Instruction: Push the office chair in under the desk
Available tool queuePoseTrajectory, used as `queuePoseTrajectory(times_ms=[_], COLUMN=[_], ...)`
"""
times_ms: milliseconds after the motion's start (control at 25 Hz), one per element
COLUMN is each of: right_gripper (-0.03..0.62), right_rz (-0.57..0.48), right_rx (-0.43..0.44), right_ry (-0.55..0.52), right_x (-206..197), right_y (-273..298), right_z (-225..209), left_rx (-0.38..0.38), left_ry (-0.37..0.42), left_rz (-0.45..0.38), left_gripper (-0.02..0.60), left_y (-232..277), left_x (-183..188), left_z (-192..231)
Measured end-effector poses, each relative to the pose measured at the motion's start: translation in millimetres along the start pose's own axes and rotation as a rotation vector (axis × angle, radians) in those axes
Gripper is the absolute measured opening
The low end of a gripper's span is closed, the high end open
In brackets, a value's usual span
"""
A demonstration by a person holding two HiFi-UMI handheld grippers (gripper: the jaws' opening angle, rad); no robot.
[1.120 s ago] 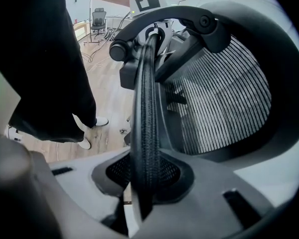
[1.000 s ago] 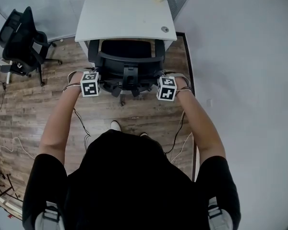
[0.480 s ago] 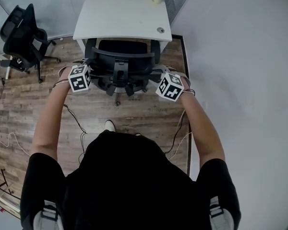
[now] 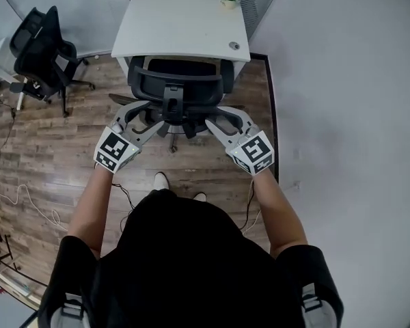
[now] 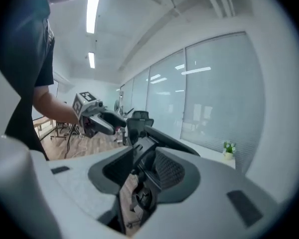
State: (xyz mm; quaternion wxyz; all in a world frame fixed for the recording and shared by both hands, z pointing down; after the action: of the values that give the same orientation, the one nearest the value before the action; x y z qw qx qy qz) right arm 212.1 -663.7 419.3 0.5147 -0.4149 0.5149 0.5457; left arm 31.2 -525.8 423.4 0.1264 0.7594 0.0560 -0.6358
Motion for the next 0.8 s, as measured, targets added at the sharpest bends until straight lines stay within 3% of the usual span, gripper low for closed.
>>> queuePoseTrajectory(times_ms=[120, 240, 440, 800], right_gripper=[0.121, 0.094, 0.020, 0.002], right_rz=[-0.147, -0.240, -0.264, -0.299], right_rx=[-0.021, -0.041, -0.054, -0.068], right_ry=[0.069, 0.107, 0.060, 0.038], right_x=[16.5, 33.8, 41.7, 54.0], right_y=[-8.1, -15.4, -17.1, -12.1], right_z=[20.8, 37.7, 53.7, 57.9], left_rx=[0.070, 0.094, 0.117, 0.124], left_ry=[-0.009, -0.004, 0.020, -0.019], left_rz=[-0.120, -0.181, -0.214, -0.241], left_gripper=[0.181, 0.118, 0.010, -0.006], left_y=[-8.8, -14.8, -17.2, -12.2], left_x=[18.0, 30.4, 37.5, 45.6], left_z=[-21.8, -43.0, -60.8, -66.0])
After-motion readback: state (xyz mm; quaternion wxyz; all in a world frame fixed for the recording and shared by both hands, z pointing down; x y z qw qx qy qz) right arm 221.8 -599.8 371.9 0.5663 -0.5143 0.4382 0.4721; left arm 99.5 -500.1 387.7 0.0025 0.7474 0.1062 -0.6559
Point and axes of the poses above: the fingertips, and each gripper's own axes: y forward along the fingers, z to its left, x out of its top, the point moved 6 cm from there along -y, backward along the fingers, and after that the axes turned 10 degrees about -z, right-handed, at the moved point
